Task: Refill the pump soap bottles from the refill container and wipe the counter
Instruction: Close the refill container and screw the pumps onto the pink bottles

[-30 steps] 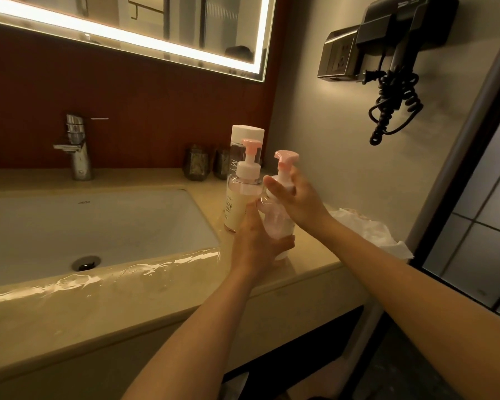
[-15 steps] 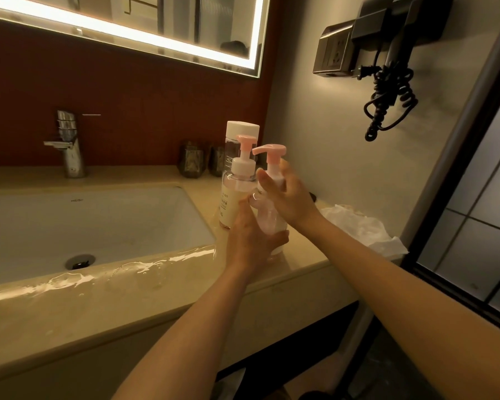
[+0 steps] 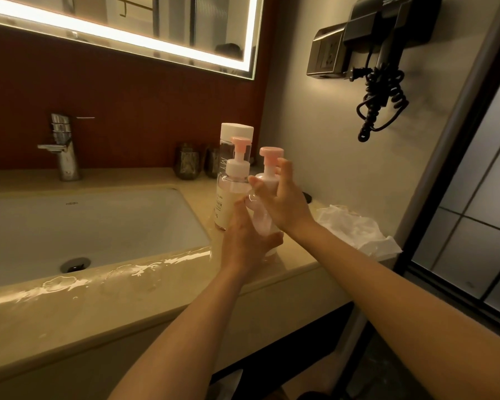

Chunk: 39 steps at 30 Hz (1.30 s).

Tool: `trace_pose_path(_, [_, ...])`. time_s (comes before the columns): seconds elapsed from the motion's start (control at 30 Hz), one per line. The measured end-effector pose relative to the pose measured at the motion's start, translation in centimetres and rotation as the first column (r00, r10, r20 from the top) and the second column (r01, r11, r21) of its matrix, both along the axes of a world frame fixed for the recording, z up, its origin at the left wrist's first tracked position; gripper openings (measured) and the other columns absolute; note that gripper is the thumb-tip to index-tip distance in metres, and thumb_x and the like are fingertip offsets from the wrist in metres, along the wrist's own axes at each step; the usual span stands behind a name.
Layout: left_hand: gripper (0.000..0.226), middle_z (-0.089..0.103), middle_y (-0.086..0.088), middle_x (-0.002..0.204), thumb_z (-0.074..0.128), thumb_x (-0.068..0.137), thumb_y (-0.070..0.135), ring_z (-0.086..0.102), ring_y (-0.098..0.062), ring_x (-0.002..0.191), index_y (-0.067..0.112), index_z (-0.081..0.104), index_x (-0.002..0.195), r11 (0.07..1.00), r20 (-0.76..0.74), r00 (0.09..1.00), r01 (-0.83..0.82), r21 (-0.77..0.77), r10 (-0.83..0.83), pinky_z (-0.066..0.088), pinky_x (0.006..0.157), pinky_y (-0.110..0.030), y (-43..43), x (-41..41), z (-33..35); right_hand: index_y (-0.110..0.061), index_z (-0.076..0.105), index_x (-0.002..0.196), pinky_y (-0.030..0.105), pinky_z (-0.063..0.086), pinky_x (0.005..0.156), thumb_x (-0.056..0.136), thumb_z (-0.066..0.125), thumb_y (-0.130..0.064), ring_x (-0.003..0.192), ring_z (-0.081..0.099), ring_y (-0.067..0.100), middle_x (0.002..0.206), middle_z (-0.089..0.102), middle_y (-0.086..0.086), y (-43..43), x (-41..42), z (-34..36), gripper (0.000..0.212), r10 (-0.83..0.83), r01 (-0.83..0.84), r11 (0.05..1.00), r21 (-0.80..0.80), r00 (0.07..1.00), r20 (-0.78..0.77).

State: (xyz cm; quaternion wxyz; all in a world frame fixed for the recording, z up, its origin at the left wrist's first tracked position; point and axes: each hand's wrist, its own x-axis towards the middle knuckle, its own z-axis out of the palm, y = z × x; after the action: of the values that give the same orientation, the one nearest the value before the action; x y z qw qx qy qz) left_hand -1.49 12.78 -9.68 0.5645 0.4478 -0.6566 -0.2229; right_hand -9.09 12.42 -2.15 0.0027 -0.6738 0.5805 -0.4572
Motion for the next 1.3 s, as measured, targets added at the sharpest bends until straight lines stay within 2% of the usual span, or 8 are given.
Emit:
trace_pose_path(0.13, [0.093, 0.050, 0.000, 0.128, 0.084, 0.063, 0.035, 0.055, -0.019, 0.108, 0.024, 0.024, 0.134, 0.999, -0.011, 0.999, -0.039, -0.013, 0.039, 0.044, 0.079, -0.022, -0.3, 0.1, -0.1, -0.016, 0.032, 0.140, 0.033, 0.049, 0.090, 0.095, 0.041, -0.039, 0.110, 0.058, 0.021, 0.129, 0.055, 0.006, 0.5, -0.1, -0.8, 0.051, 0.111, -0.110, 0.993, -0.034, 0.993, 0.028])
trace_pose_path(0.3, [0.094, 0.051, -0.001, 0.127, 0.084, 0.063, 0.033, 0.056, -0.022, 0.107, 0.025, 0.024, 0.134, 0.998, -0.004, 0.999, -0.047, -0.030, 0.047, 0.048, 0.084, -0.030, -0.4, 0.1, -0.1, -0.012, 0.056, 0.120, 0.028, 0.052, 0.081, 0.090, 0.052, -0.038, 0.093, 0.065, 0.020, 0.110, 0.066, 0.006, 1.0, -1.2, -0.9, 0.040, 0.006, -0.019, 0.973, -0.229, 0.998, -0.057])
trace_pose_path(0.4, [0.093, 0.050, -0.002, 0.128, 0.084, 0.063, 0.031, 0.054, -0.022, 0.109, 0.022, 0.024, 0.134, 0.999, 0.004, 1.000, -0.030, -0.018, 0.031, 0.047, 0.083, -0.029, -0.3, 0.1, -0.1, -0.014, 0.045, 0.122, 0.025, 0.051, 0.079, 0.083, 0.061, -0.043, 0.089, 0.059, 0.014, 0.109, 0.061, 0.002, 0.3, -0.4, 0.0, 0.051, -0.022, 0.029, 0.986, -0.162, 0.999, 0.043])
trace_pose_path(0.57, [0.092, 0.051, -0.001, 0.128, 0.084, 0.064, 0.035, 0.055, -0.018, 0.108, 0.022, 0.025, 0.133, 0.999, 0.006, 0.999, -0.034, -0.030, 0.034, 0.041, 0.077, -0.018, -0.3, 0.1, 0.0, -0.015, 0.033, 0.133, 0.024, 0.048, 0.082, 0.092, 0.049, -0.039, 0.094, 0.054, 0.008, 0.125, 0.055, 0.004, -0.2, 0.4, -1.0, 0.050, 0.096, -0.092, 0.995, -0.044, 0.989, 0.112])
trace_pose_path(0.87, [0.090, 0.051, -0.001, 0.126, 0.084, 0.063, 0.034, 0.056, -0.020, 0.107, 0.025, 0.025, 0.131, 1.000, -0.026, 1.000, -0.004, -0.010, 0.004, 0.051, 0.083, -0.031, -0.2, 0.1, 0.1, -0.010, 0.062, 0.106, 0.040, 0.052, 0.086, 0.086, 0.039, -0.051, 0.091, 0.062, 0.021, 0.105, 0.068, 0.008, 0.5, -0.4, -1.5, 0.052, -0.124, 0.133, 0.952, -0.277, 0.991, 0.048])
trace_pose_path(0.97, [0.091, 0.050, -0.001, 0.127, 0.084, 0.063, 0.031, 0.055, -0.020, 0.107, 0.025, 0.024, 0.132, 1.000, -0.024, 1.000, -0.003, -0.014, 0.002, 0.052, 0.085, -0.035, -0.2, 0.2, 0.1, -0.010, 0.058, 0.103, 0.039, 0.053, 0.085, 0.085, 0.043, -0.052, 0.089, 0.061, 0.018, 0.103, 0.066, 0.007, 0.5, -0.6, -0.9, 0.049, -0.131, 0.140, 0.960, -0.242, 0.990, 0.055])
trace_pose_path(1.13, [0.089, 0.050, -0.001, 0.126, 0.083, 0.065, 0.030, 0.055, -0.021, 0.107, 0.024, 0.025, 0.131, 1.000, -0.008, 1.000, -0.019, -0.009, 0.019, 0.049, 0.082, -0.029, -0.1, 0.1, 0.1, -0.013, 0.047, 0.127, 0.030, 0.052, 0.087, 0.095, 0.043, -0.035, 0.096, 0.056, 0.011, 0.119, 0.059, 0.003, 0.5, -0.5, 0.1, 0.039, 0.149, -0.154, 0.988, 0.019, 0.975, 0.167])
trace_pose_path(1.3, [0.091, 0.050, -0.002, 0.127, 0.084, 0.064, 0.030, 0.054, -0.022, 0.108, 0.023, 0.024, 0.133, 1.000, -0.018, 1.000, -0.006, -0.005, 0.006, 0.047, 0.083, -0.029, -0.1, 0.2, 0.2, -0.014, 0.054, 0.104, 0.024, 0.051, 0.077, 0.079, 0.063, -0.049, 0.085, 0.061, 0.013, 0.102, 0.064, 0.001, 0.2, -0.3, 0.0, 0.044, -0.025, 0.036, 0.995, -0.091, 0.993, 0.118])
